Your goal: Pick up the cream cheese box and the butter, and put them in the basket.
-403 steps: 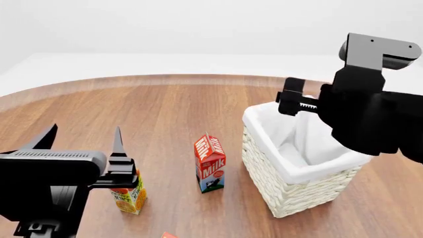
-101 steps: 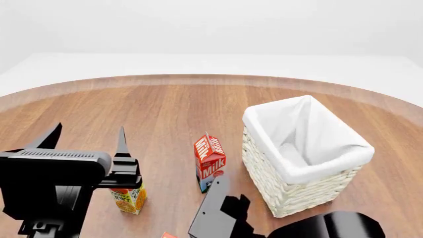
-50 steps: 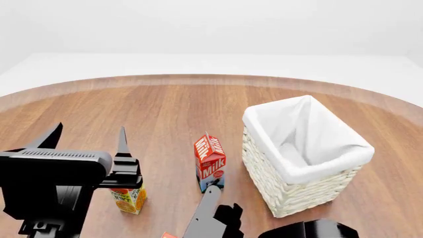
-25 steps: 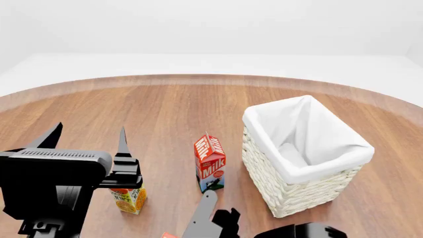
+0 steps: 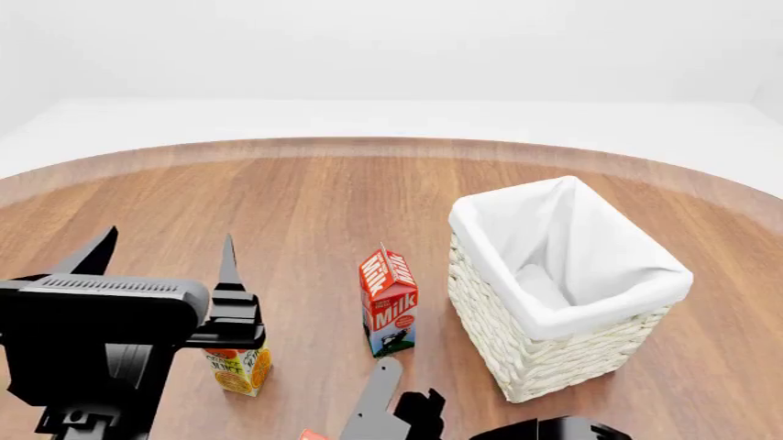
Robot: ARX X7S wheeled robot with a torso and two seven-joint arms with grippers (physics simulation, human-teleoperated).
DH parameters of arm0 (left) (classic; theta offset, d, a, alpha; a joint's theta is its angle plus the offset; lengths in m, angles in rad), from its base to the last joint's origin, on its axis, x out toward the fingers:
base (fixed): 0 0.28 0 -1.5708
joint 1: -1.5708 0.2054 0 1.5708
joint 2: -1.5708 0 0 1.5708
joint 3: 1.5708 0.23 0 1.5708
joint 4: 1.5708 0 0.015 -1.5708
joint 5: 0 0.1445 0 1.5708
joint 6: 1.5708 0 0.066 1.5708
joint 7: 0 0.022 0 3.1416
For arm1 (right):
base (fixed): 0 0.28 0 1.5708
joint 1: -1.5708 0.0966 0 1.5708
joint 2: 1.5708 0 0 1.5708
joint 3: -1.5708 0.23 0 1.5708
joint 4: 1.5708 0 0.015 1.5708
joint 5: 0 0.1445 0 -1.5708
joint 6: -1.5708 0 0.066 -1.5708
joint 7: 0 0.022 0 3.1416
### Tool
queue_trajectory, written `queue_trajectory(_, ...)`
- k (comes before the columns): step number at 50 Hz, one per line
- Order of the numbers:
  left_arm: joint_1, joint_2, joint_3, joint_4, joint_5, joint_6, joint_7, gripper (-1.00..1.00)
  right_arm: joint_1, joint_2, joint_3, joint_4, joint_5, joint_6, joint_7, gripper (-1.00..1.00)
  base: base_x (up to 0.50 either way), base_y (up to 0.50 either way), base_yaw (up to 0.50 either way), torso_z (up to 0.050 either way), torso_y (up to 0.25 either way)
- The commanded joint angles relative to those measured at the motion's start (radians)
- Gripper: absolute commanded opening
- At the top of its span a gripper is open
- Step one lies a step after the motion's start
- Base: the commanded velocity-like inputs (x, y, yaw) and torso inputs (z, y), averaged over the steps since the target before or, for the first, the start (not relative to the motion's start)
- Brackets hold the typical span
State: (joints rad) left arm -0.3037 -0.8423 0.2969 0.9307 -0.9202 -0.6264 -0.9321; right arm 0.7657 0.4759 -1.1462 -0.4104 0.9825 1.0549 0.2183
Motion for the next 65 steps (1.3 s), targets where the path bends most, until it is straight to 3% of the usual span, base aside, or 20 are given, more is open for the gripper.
queue_trajectory(1,-0.005,0.0,0.004,0.002,-0.003,-0.002,-0.004,1.0,-0.01,-0.006,-0.018,0.017,-0.018,-0.013,-0.004,1.0,0.0,0.0,0.0,0.0,0.0)
queue_trajectory(65,-0.015,-0.011,0.018,0.002,-0.008,0.007,-0.012,1.0,-0.043,-0.052,-0.078,0.15,-0.092,-0.074,-0.027,1.0,0.0,0.0,0.0,0.0,0.0)
